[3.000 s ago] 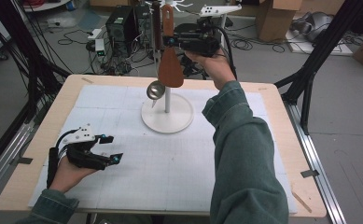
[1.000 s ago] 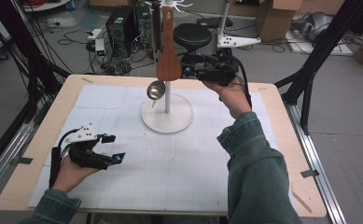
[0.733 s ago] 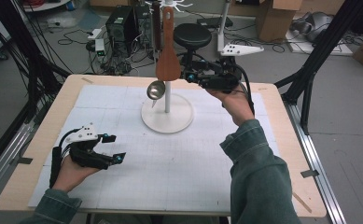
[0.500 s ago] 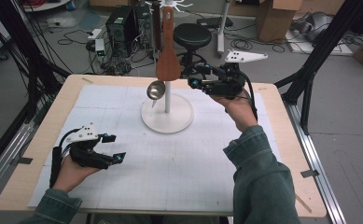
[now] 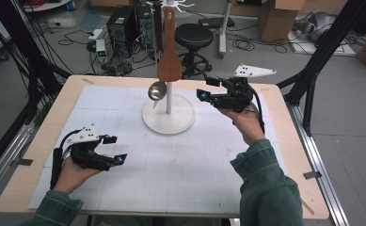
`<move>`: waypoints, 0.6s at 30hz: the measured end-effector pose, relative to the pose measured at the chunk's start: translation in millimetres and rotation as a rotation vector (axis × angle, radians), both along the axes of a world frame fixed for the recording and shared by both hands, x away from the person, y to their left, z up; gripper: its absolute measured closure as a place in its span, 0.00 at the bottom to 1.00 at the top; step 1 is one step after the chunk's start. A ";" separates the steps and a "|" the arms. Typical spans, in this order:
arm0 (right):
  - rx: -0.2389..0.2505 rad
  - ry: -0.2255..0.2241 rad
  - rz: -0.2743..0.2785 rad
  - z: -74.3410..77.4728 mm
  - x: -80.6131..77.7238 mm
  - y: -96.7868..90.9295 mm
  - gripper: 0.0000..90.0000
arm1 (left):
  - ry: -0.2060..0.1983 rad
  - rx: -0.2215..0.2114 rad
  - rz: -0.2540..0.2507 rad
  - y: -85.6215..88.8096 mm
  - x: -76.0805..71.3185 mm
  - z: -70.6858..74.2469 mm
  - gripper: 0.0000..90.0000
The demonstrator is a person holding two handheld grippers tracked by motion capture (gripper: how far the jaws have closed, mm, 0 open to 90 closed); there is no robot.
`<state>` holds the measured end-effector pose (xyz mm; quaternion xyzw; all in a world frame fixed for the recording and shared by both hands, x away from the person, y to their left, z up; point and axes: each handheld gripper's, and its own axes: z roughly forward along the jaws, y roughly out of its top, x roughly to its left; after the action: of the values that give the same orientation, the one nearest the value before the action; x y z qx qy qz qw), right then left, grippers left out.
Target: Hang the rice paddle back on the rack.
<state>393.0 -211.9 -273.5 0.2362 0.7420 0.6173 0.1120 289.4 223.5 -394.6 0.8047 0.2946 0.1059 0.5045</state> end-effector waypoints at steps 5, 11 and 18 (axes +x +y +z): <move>-0.012 0.004 -0.007 -6.3 -3.8 -2.4 0.29 | -0.001 0.001 -0.003 -0.5 0.2 0.0 0.22; -0.023 0.008 -0.007 -18.7 -11.4 -6.6 0.24 | -0.003 -0.001 -0.001 -0.6 -0.1 0.2 0.22; -0.029 0.010 -0.015 -30.6 -18.4 -13.7 0.22 | -0.003 0.000 0.001 0.0 0.0 0.5 0.21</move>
<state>374.6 -225.6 -304.1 0.2431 0.7495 0.6046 0.1165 289.4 223.5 -394.2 0.8043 0.2940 0.1074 0.5051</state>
